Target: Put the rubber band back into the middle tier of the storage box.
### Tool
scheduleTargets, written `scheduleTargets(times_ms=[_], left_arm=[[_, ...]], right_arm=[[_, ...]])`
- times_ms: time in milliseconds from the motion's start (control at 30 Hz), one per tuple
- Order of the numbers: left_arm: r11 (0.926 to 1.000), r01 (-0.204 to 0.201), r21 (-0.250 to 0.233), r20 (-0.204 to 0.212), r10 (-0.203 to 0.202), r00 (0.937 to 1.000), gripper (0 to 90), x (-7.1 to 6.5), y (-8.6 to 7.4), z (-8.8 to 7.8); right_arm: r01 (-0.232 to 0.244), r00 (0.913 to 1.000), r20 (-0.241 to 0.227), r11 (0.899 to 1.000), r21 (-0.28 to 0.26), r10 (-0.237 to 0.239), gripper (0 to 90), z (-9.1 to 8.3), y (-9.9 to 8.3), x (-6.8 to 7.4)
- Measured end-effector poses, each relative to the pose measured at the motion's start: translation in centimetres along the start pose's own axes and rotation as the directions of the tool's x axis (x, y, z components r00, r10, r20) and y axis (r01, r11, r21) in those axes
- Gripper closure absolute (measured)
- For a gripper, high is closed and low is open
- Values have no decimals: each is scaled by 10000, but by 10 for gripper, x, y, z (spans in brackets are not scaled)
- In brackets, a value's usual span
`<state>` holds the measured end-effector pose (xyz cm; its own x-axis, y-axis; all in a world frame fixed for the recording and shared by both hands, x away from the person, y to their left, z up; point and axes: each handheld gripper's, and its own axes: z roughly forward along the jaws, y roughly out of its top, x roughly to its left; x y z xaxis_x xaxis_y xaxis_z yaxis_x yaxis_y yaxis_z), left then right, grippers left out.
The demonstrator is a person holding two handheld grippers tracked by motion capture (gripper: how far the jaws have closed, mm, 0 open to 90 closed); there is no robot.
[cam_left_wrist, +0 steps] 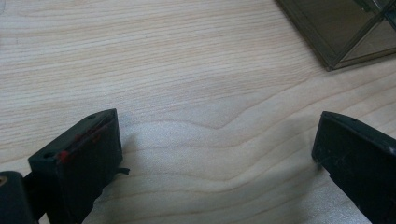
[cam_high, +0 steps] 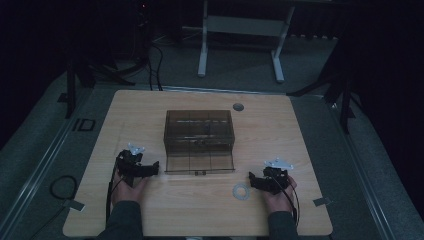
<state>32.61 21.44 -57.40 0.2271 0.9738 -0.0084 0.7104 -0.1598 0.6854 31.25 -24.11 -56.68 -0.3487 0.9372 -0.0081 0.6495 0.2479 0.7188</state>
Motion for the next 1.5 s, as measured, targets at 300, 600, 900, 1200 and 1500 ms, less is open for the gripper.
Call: scheduleTargets(times_ms=[300, 600, 900, 1200, 1500], left_arm=[[10000, 1, 2, 0, -1, 10000, 16, 0, 0, 0], [10000, 13, 0, -15, -13, 10000, 16, 0, 0, 0], [10000, 14, -2, -18, -14, 10000, 16, 0, 0, 0], [10000, 80, -26, -52, -80, 10000, 17, 0, 0, 0], [10000, 93, -28, -65, -93, 9999, 17, 0, 0, 0]], right_arm=[[34, 10000, -45, 10000, -20, -34, 143, 0, 0, -1], [-392, 9992, 124, 9971, 655, 384, 241, -2, 10, -2], [-37, 9987, -494, 9936, 1128, 94, 402, -13, 25, 4], [200, 9948, -1016, 9910, 1325, -65, 550, -20, 37, 6], [676, 9885, -1457, 9801, 1867, -404, 669, -25, 41, 9]])
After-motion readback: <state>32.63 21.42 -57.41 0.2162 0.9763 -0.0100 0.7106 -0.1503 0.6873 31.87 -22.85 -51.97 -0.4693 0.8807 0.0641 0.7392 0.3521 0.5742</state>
